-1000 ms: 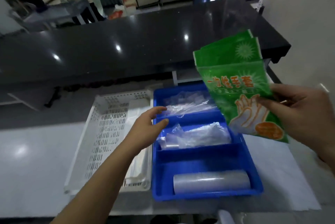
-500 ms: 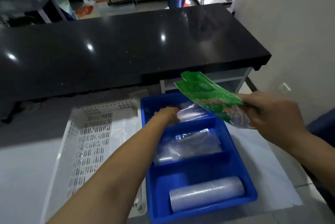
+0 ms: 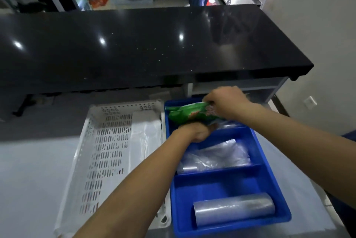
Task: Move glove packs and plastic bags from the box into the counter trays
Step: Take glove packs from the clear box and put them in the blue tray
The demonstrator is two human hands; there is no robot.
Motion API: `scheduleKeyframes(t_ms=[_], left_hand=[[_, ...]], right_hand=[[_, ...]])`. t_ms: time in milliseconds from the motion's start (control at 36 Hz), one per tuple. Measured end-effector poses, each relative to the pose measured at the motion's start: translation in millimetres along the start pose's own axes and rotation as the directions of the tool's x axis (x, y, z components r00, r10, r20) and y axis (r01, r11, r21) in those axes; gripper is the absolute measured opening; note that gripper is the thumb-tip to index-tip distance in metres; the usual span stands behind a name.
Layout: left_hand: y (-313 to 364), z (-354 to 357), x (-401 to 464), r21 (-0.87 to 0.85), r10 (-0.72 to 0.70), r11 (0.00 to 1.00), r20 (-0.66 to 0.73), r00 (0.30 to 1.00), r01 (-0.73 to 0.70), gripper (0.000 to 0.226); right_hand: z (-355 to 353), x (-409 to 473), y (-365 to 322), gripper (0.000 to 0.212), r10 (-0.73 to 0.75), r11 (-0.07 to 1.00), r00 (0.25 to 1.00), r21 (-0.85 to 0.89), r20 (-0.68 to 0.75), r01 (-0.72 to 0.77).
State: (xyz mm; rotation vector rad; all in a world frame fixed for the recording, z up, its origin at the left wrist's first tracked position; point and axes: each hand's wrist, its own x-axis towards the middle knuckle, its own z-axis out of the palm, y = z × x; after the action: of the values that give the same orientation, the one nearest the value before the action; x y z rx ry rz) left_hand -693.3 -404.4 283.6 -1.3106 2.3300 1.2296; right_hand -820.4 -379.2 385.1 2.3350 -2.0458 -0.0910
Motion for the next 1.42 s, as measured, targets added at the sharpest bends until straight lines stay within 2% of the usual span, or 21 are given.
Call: scheduleKeyframes(t_ms=[111, 167, 250, 306, 361, 417, 444, 500, 528, 583, 639, 722, 833, 944, 1083, 1139, 1194, 1250, 1278, 1333, 1417], left_hand=[[-0.1, -0.3, -10.6, 0.144, -0.041, 0.989, -0.003, 0.999, 0.041, 0.071], [1.3, -0.1, -17.7, 0.197, -0.019, 0.980, -0.030, 0.999, 0.024, 0.067], [2.4, 1.0, -27.7, 0.271, 0.036, 0.963, -0.134, 0.990, 0.001, 0.059], [2.0, 0.1, -35.3, 0.272, 0.080, 0.962, -0.255, 0.964, -0.008, 0.054], [-0.2, -2.9, -44.7, 0.236, 0.141, 0.971, -0.409, 0.902, -0.045, 0.050], [-5.5, -6.3, -53.6, 0.197, 0.220, 0.972, -0.565, 0.795, -0.130, 0.041], [-8.9, -8.2, -57.6, 0.190, 0.255, 0.966, -0.627, 0.736, -0.174, 0.038], [-16.3, -11.6, -62.9, 0.226, 0.310, 0.951, -0.691, 0.654, -0.212, 0.038], [-19.4, -12.7, -64.0, 0.257, 0.322, 0.946, -0.690, 0.648, -0.196, 0.040], [-23.3, -13.5, -63.0, 0.328, 0.318, 0.936, -0.636, 0.703, -0.127, 0.045], [-24.0, -11.7, -58.5, 0.406, 0.310, 0.911, -0.561, 0.767, -0.071, 0.048], [-20.2, -5.7, -49.6, 0.506, 0.298, 0.862, -0.477, 0.827, -0.019, 0.052], [-18.0, 0.8, -40.3, 0.507, 0.138, 0.858, -0.392, 0.909, 0.088, 0.058], [-15.0, 0.2, -36.5, 0.498, 0.089, 0.860, -0.365, 0.927, 0.114, 0.058], [-12.7, -2.6, -41.4, 0.480, 0.094, 0.872, -0.366, 0.926, 0.101, 0.055], [-11.1, -0.3, -46.0, 0.440, 0.145, 0.895, -0.426, 0.893, 0.065, 0.055], [-9.2, 5.5, -53.7, 0.425, 0.242, 0.905, -0.512, 0.824, -0.002, 0.056], [-7.8, 14.5, -59.5, 0.461, 0.356, 0.883, -0.542, 0.761, -0.085, 0.054], [-7.1, 19.8, -60.8, 0.491, 0.392, 0.864, -0.519, 0.760, -0.111, 0.053], [-6.0, 29.2, -58.8, 0.503, 0.351, 0.859, -0.433, 0.830, -0.101, 0.055], [-4.8, 35.8, -49.1, 0.433, 0.161, 0.901, -0.316, 0.935, -0.009, 0.058]], right_hand=[[17.5, 20.7, 8.3, 0.036, 0.045, 0.997, 0.992, 0.064, 0.118, -0.053], [21.3, 27.5, 11.6, 0.036, 0.041, 0.995, 0.991, 0.090, 0.126, -0.053], [27.2, 31.5, 12.9, 0.033, 0.070, 0.988, 0.996, 0.132, 0.058, -0.077], [34.2, 26.0, 11.8, 0.040, 0.121, 0.988, 0.992, 0.097, -0.028, -0.118], [44.3, 10.3, 9.3, 0.045, 0.181, 0.982, 0.969, 0.084, -0.170, -0.169], [56.7, -13.4, 5.7, 0.045, 0.236, 0.965, 0.923, 0.182, -0.305, -0.187], [63.1, -25.8, 4.9, 0.045, 0.258, 0.953, 0.912, 0.241, -0.318, -0.185], [76.6, -46.9, 5.1, 0.049, 0.284, 0.923, 0.935, 0.324, -0.211, -0.207], [83.6, -54.3, 5.7, 0.052, 0.287, 0.910, 0.949, 0.347, -0.128, -0.229], [96.2, -63.2, 7.2, 0.056, 0.270, 0.901, 0.963, 0.352, 0.003, -0.254], [105.7, -64.8, 8.9, 0.056, 0.253, 0.912, 0.965, 0.318, 0.063, -0.260], [112.4, -58.4, 10.9, 0.054, 0.270, 0.911, 0.954, 0.288, 0.127, -0.296], [113.5, -49.7, 8.2, 0.050, 0.263, 0.910, 0.948, 0.279, 0.180, -0.306], [111.7, -47.2, 8.6, 0.049, 0.251, 0.911, 0.945, 0.279, 0.208, -0.303], [101.2, -52.2, 11.6, 0.045, 0.224, 0.916, 0.950, 0.285, 0.219, -0.282], [97.7, -58.3, 11.0, 0.044, 0.257, 0.893, 0.957, 0.346, 0.136, -0.289], [94.9, -68.2, 8.3, 0.050, 0.289, 0.880, 0.957, 0.396, -0.008, -0.262], [95.4, -76.3, 4.6, 0.052, 0.248, 0.896, 0.963, 0.403, -0.109, -0.185], [97.0, -78.3, 2.8, 0.051, 0.210, 0.902, 0.972, 0.404, -0.104, -0.152], [101.0, -80.3, 0.1, 0.051, 0.148, 0.905, 0.989, 0.403, 0.005, -0.137], [107.3, -77.6, -0.2, 0.052, 0.110, 0.910, 0.975, 0.375, 0.194, -0.177]])
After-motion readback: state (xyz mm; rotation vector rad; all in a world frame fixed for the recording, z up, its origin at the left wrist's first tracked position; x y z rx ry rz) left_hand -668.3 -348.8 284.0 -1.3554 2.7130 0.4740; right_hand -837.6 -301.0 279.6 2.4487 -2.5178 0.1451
